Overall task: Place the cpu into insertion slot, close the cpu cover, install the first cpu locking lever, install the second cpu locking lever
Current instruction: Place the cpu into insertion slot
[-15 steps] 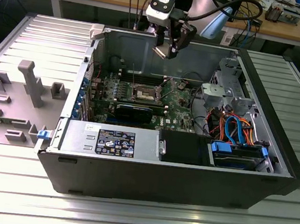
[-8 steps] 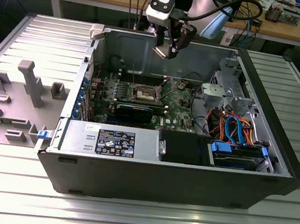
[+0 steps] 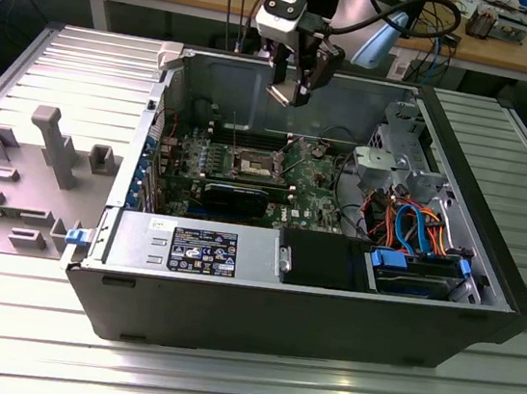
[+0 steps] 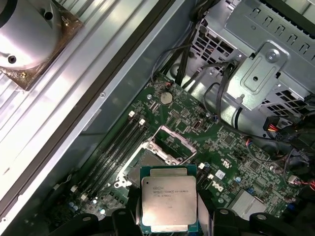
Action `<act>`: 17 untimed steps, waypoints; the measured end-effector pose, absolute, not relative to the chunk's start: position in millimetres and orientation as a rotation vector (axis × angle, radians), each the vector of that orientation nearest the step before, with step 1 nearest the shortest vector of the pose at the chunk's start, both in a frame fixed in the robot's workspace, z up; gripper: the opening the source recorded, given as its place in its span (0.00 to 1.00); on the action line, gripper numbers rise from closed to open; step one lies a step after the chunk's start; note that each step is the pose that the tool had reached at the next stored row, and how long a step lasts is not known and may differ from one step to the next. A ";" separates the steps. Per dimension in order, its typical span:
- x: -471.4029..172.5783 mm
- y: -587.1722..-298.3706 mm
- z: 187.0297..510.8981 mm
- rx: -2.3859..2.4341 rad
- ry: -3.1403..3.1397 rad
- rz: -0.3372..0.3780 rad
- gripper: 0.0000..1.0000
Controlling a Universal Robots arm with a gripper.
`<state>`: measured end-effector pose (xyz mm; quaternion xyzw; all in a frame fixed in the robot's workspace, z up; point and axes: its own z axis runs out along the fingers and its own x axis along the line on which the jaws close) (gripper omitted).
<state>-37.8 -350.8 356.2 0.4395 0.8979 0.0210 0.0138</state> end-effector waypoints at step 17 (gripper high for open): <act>-37.8 -350.8 356.0 1.387 2.784 0.054 0.55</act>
